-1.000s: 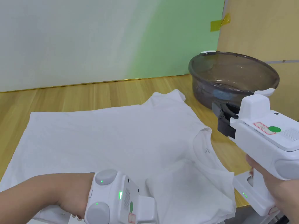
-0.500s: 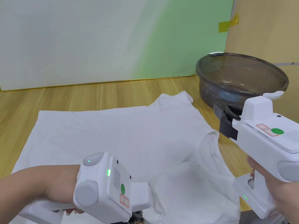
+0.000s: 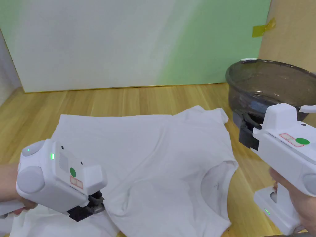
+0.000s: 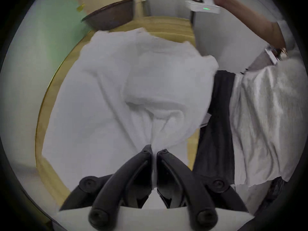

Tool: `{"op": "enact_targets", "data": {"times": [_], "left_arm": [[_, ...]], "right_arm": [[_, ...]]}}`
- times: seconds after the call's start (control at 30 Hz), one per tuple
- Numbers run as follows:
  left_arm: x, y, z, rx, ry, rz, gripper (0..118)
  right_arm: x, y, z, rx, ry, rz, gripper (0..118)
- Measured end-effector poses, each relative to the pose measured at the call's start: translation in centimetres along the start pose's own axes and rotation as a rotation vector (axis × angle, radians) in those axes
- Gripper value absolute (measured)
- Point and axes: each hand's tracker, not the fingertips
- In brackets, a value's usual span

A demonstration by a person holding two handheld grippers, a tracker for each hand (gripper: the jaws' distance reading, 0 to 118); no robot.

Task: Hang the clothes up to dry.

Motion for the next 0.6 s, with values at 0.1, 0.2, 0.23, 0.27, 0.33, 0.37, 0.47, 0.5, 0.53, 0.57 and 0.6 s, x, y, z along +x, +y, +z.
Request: {"op": "enact_targets", "data": {"times": [0.1, 0.2, 0.23, 0.27, 0.33, 0.37, 0.47, 0.5, 0.53, 0.57, 0.6], "left_arm": [[-2.8, -2.4, 0.8, -0.012, 0.051, 0.099, 5], [-5.8, -3.6, 1.4, -0.032, 0.096, 0.197, 5], [-7.0, -3.9, 1.5, -0.027, 0.122, 0.236, 5], [-8.1, -4.1, 1.4, -0.028, 0.143, 0.283, 5], [-10.3, -3.7, 1.1, -0.028, 0.197, 0.329, 5], [-11.4, -3.6, 0.9, -0.025, 0.227, 0.344, 5], [-14.5, -2.4, 0.2, 0.007, 0.293, 0.429, 5], [-15.7, -2.0, -0.1, 0.012, 0.303, 0.472, 5], [-16.7, -1.5, -0.5, 0.012, 0.349, 0.498, 5], [-17.9, -1.0, -0.9, 0.003, 0.368, 0.536, 5], [-19.0, -0.5, -1.2, 0.006, 0.421, 0.547, 5]], "right_arm": [[-0.9, 0.1, -0.8, 0.006, 0.024, -0.003, 0], [-1.8, 0.2, -1.6, 0.005, 0.048, 0.009, 0], [-2.1, 0.3, -1.9, 0.004, 0.056, 0.010, 0], [-2.3, 0.3, -2.2, 0.002, 0.062, 0.009, 0], [-2.7, 0.2, -2.7, 0.002, 0.069, 0.007, 0], [-2.9, 0.2, -3.0, -0.001, 0.073, 0.006, 0], [-3.3, 0.0, -3.6, -0.010, 0.082, 0.007, 0], [-3.4, -0.1, -3.7, -0.012, 0.081, 0.009, 0], [-3.4, -0.2, -3.9, -0.014, 0.080, 0.008, 0], [-3.4, -0.3, -4.0, -0.019, 0.081, 0.005, 0], [-3.3, -0.3, -4.2, -0.022, 0.080, 0.000, 0]]}}
